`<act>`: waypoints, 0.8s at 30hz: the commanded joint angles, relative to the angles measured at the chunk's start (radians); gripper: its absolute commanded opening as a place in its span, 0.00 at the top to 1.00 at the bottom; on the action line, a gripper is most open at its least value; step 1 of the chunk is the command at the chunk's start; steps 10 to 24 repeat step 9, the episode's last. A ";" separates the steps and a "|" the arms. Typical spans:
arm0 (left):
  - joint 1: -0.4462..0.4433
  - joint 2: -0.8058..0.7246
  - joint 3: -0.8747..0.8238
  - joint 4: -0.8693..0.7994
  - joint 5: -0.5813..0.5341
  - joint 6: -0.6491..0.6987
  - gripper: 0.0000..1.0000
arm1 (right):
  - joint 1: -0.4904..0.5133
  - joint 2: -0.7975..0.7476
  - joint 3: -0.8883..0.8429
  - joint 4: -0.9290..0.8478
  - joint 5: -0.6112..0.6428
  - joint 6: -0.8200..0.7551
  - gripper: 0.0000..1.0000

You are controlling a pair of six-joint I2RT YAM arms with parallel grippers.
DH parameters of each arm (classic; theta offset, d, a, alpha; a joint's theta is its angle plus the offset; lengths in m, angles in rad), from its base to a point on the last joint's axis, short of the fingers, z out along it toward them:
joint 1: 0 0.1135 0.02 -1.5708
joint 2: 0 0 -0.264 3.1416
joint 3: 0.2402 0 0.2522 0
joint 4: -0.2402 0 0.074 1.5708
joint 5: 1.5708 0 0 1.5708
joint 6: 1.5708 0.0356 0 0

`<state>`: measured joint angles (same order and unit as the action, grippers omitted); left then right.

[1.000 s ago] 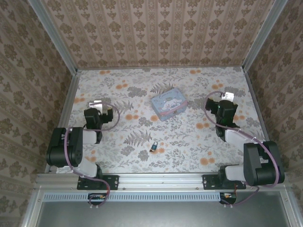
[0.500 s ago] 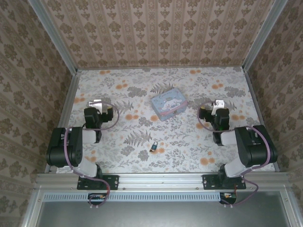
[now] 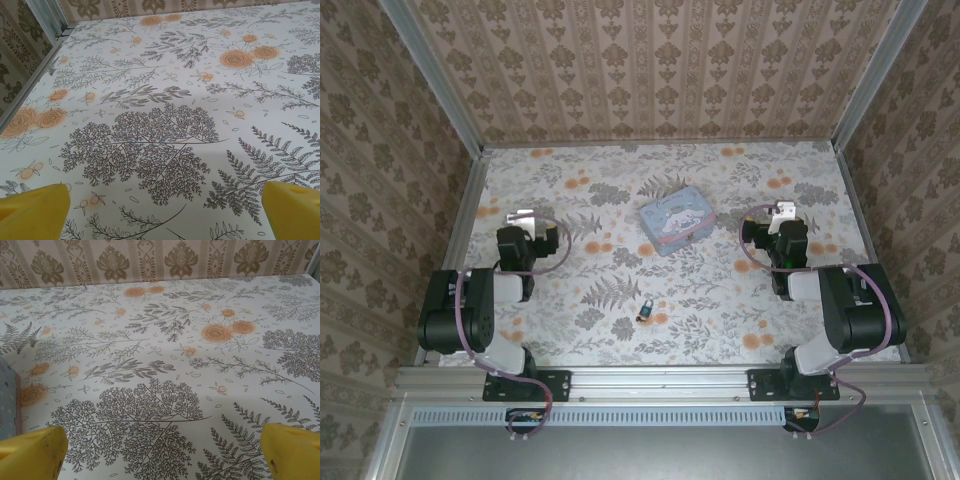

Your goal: Unlock the padlock with the key

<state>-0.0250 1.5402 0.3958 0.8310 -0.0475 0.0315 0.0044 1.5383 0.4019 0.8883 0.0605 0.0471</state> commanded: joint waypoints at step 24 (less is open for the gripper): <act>0.003 -0.004 0.012 0.020 0.051 0.030 0.00 | -0.004 -0.009 -0.023 0.027 -0.063 -0.021 0.00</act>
